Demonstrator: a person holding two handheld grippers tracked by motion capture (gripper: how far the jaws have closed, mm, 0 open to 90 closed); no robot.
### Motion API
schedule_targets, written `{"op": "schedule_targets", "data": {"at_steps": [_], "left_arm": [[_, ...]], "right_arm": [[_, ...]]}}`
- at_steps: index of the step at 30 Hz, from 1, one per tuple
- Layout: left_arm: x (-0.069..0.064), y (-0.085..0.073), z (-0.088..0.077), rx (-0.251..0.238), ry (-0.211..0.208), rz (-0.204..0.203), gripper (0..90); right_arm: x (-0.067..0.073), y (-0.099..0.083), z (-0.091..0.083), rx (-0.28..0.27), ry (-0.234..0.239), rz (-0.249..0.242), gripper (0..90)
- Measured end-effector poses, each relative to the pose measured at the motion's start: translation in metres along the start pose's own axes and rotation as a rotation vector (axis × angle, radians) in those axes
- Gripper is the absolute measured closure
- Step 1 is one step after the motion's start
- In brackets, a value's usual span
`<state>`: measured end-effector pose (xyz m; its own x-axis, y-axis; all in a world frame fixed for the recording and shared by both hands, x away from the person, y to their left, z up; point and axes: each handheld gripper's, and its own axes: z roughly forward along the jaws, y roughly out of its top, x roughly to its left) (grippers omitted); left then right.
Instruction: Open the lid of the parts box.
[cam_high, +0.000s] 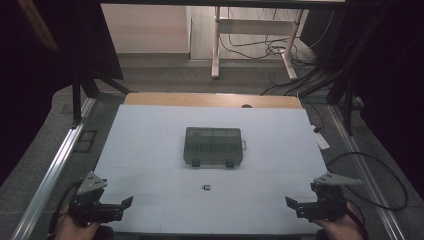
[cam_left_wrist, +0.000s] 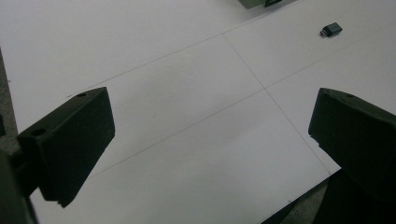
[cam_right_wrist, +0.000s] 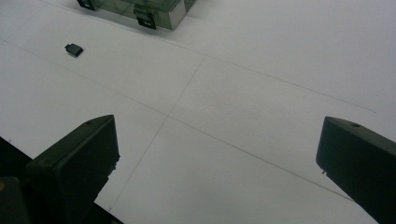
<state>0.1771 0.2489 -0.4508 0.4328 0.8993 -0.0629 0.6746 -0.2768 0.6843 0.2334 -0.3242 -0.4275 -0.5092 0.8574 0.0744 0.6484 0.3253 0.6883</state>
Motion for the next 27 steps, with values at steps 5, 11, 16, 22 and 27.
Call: {"op": "schedule_targets", "data": {"at_steps": [5, 11, 16, 22, 27], "left_arm": [[0.001, -0.0001, 0.0001, -0.002, -0.001, -0.007, 0.8], [0.0014, -0.0004, -0.0004, -0.006, -0.004, -0.013, 0.8], [0.0019, -0.0005, -0.0004, -0.006, -0.007, -0.015, 0.9], [0.0014, -0.0002, -0.0003, -0.005, -0.007, -0.01, 0.8], [0.0016, 0.0001, -0.0002, -0.004, -0.011, -0.011, 0.0]], "right_arm": [[-0.0009, 0.0, 0.0002, 0.004, 0.007, 0.004, 0.0], [-0.0005, 0.0, 0.0003, 0.005, 0.007, 0.003, 0.0], [-0.0002, 0.0001, 0.0001, 0.004, 0.008, 0.002, 0.0], [-0.0001, 0.0, -0.0007, -0.004, 0.008, -0.002, 0.0], [0.0003, 0.0001, -0.0009, -0.005, 0.011, -0.007, 0.0]]}}
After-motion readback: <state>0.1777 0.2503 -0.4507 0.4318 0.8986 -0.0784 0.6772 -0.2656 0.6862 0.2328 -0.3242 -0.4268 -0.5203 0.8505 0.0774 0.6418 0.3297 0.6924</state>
